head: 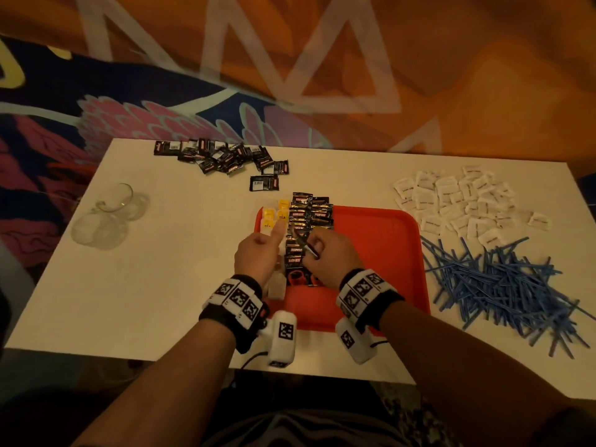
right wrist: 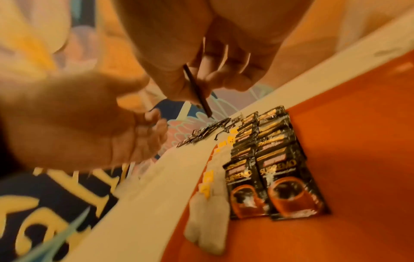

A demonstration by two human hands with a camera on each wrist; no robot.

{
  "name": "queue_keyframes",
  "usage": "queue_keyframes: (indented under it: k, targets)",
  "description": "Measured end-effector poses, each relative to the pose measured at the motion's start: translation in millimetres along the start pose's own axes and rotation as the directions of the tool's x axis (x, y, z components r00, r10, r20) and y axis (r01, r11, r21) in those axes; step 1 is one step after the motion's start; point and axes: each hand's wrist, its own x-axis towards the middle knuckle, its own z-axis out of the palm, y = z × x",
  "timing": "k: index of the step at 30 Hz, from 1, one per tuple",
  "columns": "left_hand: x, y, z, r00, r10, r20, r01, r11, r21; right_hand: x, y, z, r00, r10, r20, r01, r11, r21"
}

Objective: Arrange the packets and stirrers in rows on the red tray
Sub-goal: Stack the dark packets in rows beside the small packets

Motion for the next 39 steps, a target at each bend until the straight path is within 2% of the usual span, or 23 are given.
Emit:
queue_keyframes:
  k: [2,3,5,7,9,11,13,18,22,24,28,33,39]
  targets:
    - [-4,-3,3,0.996,-0.022,0.092,0.03,0.996,-0.086,-5,-1,2,0.982,-0.185,0.028,0.187,0.963,-0.192]
    - [-2,-7,6,0.994,-0.012,0.104,0.025,0.992,-0.122,-7,0,3,0.966,-0.253,0.049,0.258,0.939,-0.228]
    - [3,-12,7,0.996,0.041,0.077,-0.028,0.987,-0.156,-11,7,4,0.955,-0.286,0.084,0.297,0.937,-0.182]
    - [4,-17,6,0.998,0.04,0.045,-0.031,0.983,-0.182,-13,12,2,0.971,-0.22,0.094,0.223,0.974,-0.028]
    - [3,-20,4,0.999,0.022,0.04,-0.012,0.97,-0.242,-14,13,-2,0.992,-0.104,0.065,0.094,0.986,0.136]
    - [0,-20,6,0.998,-0.006,0.064,0.025,0.952,-0.305,-12,15,-5,0.995,0.038,0.094,-0.06,0.968,0.243]
    - [-2,-20,8,0.992,-0.028,0.121,0.069,0.935,-0.349,-10,16,-7,0.981,0.114,0.158,-0.159,0.937,0.312]
    - [-2,-24,15,0.977,-0.087,0.194,0.144,0.941,-0.306,-7,25,-7,0.972,0.132,0.195,-0.181,0.948,0.261]
    - [6,-42,13,0.99,-0.083,0.113,0.097,0.987,-0.127,-10,34,10,0.958,0.146,0.249,-0.192,0.966,0.174]
    - [9,-51,9,0.996,-0.034,0.08,0.035,0.999,-0.013,-12,40,23,0.951,0.194,0.242,-0.229,0.965,0.128]
    - [15,-66,-7,0.998,-0.024,0.056,0.016,0.99,0.142,-11,56,47,0.911,0.345,0.225,-0.371,0.925,0.085]
    - [17,-79,-31,0.998,-0.016,0.053,0.005,0.98,0.2,-4,66,66,0.883,0.438,0.172,-0.443,0.897,-0.008]
    - [24,-95,-51,0.998,-0.033,0.045,0.022,0.975,0.222,7,70,82,0.861,0.491,0.136,-0.498,0.867,0.028]
